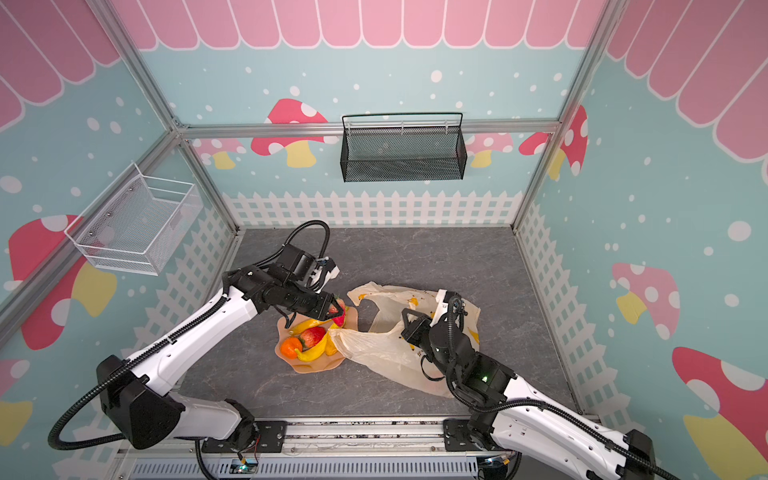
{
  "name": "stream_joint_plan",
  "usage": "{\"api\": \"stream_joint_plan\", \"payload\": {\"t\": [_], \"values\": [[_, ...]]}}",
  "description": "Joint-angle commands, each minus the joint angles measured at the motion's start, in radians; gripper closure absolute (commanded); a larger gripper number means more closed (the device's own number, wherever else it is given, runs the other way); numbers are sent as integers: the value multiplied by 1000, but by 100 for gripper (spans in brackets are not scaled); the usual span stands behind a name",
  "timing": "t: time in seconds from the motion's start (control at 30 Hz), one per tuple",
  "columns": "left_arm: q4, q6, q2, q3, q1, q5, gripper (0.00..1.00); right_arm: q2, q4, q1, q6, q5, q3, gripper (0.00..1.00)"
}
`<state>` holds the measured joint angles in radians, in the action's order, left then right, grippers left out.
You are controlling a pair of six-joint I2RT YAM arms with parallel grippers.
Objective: Place the fruits into the plastic bag
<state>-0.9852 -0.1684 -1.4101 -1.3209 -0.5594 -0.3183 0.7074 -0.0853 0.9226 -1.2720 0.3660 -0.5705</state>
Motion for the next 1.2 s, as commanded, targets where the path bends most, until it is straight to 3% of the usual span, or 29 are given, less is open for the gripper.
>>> {"api": "stream_joint_plan", "payload": {"t": [0.0, 0.7, 1.17], "values": [[16, 76, -13, -27, -25, -41, 85, -2, -8, -3, 6, 16, -5, 100], [64, 122, -63, 76, -166, -203, 90, 22, -3, -3, -1, 18, -11, 100], [128, 90, -194, 93, -248, -153, 94, 43, 10, -4, -6, 9, -20, 100]]}}
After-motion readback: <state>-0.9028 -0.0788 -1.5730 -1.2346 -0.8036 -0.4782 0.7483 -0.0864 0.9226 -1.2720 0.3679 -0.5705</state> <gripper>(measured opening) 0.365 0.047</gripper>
